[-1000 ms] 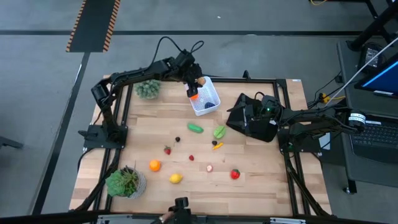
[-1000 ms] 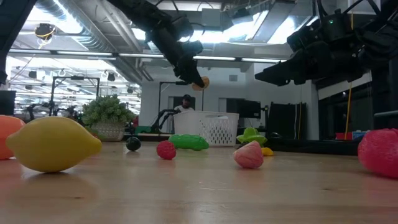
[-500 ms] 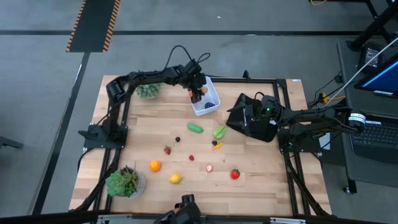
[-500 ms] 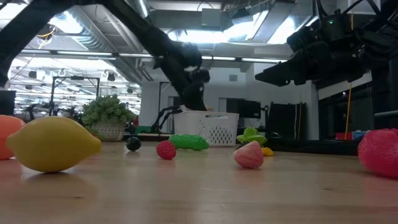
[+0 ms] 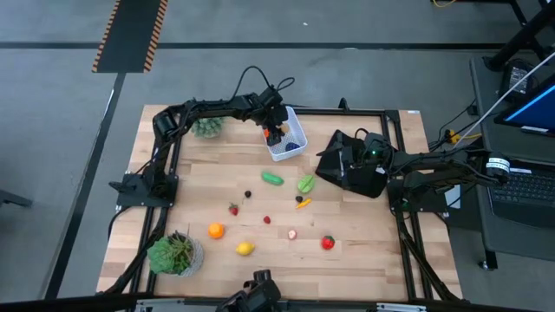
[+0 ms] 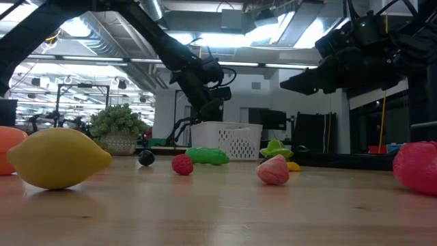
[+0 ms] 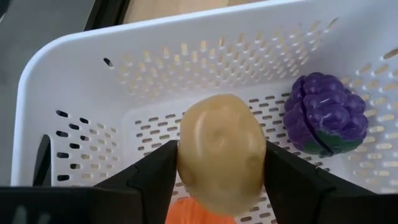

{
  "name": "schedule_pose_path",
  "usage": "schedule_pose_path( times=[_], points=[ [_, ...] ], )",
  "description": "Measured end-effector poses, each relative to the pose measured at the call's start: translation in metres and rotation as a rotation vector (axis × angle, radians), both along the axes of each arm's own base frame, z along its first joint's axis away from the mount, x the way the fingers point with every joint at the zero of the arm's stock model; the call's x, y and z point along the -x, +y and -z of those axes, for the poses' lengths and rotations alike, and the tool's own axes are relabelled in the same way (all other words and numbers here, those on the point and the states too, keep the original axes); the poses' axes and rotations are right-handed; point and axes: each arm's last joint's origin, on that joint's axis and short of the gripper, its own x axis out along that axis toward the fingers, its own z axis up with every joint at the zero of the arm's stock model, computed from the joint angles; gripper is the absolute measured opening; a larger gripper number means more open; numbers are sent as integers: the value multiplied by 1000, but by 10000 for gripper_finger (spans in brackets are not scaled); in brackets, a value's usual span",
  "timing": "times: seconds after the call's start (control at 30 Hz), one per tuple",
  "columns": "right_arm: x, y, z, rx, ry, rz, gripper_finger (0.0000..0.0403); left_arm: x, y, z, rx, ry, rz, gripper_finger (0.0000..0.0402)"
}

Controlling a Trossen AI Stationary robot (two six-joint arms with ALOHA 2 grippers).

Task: Pick and placing Produce into tupperware
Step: Put the potato into the basket, then put the starfruit into the basket

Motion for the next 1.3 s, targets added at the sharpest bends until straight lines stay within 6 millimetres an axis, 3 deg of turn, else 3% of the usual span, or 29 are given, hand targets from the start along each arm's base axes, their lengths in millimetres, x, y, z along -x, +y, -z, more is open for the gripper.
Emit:
schedule_pose_path(
  times=[0.4, 0.83, 0.97, 1.13, 1.3],
  points=[
    [0, 0, 0, 1, 2, 0, 271, 0, 2, -6, -67, 4, -14, 220],
    [0, 0, -1, 36, -16, -4, 271, 20, -14, -89, -138, -190, 48, 207],
    [0, 0, -3, 41, -28, -4, 271, 25, -21, -103, -110, -238, 100, 209],
    [0, 0, -2, 11, -24, 0, 271, 24, -28, -104, -46, -272, 171, 210],
    [0, 0, -1, 4, -13, 1, 271, 20, -41, -79, -36, -283, 183, 205]
  ],
)
